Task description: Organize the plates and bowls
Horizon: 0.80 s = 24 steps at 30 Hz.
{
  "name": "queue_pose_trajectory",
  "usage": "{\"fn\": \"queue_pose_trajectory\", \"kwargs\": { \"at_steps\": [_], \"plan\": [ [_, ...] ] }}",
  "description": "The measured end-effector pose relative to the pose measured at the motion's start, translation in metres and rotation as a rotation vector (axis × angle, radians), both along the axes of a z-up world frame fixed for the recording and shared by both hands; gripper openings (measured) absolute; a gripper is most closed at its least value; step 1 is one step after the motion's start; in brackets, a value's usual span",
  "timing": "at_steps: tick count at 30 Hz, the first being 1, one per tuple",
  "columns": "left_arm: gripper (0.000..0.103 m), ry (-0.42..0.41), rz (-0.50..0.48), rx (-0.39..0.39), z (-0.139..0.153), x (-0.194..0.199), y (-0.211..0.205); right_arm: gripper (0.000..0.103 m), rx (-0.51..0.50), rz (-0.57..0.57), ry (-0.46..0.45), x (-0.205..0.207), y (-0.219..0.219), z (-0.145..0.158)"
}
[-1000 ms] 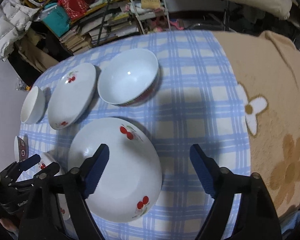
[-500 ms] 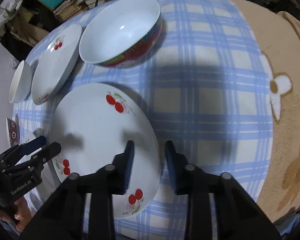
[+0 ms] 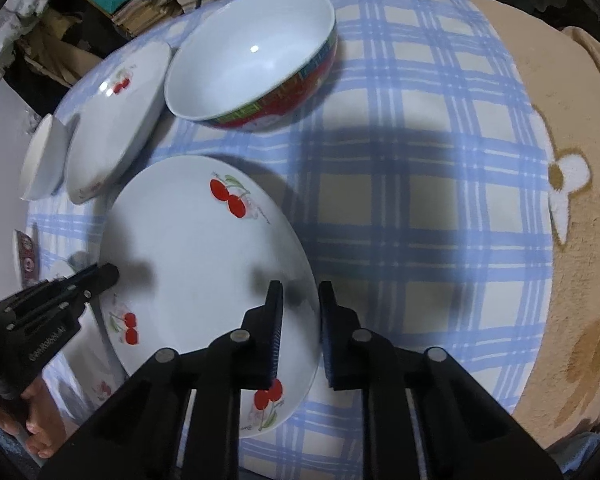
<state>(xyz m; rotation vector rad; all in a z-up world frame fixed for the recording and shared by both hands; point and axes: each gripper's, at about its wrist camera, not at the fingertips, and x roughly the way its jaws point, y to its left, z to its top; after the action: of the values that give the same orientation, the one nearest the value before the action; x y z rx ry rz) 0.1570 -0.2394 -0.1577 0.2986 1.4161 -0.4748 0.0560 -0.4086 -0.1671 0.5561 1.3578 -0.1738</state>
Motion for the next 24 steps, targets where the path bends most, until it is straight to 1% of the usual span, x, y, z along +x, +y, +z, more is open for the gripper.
{"fn": "queue_pose_trajectory", "kwargs": {
  "at_steps": [5, 12, 19, 24],
  "plan": [
    [0.011, -0.014, 0.012, -0.017, 0.017, 0.003, 0.014, 0.019, -0.018, 0.032, -0.021, 0.001, 0.006, 0.01],
    [0.011, -0.07, -0.012, -0.033, 0.046, -0.001, 0.027, 0.017, 0.003, 0.019, -0.066, -0.001, 0.016, 0.021],
    [0.012, -0.106, 0.002, -0.04, 0.073, -0.006, 0.045, 0.017, -0.006, 0.021, -0.121, -0.006, 0.031, 0.041],
    [0.013, -0.118, 0.015, -0.043, 0.082, -0.012, 0.057, 0.017, 0.004, 0.032, -0.152, -0.009, 0.042, 0.051]
  ]
}}
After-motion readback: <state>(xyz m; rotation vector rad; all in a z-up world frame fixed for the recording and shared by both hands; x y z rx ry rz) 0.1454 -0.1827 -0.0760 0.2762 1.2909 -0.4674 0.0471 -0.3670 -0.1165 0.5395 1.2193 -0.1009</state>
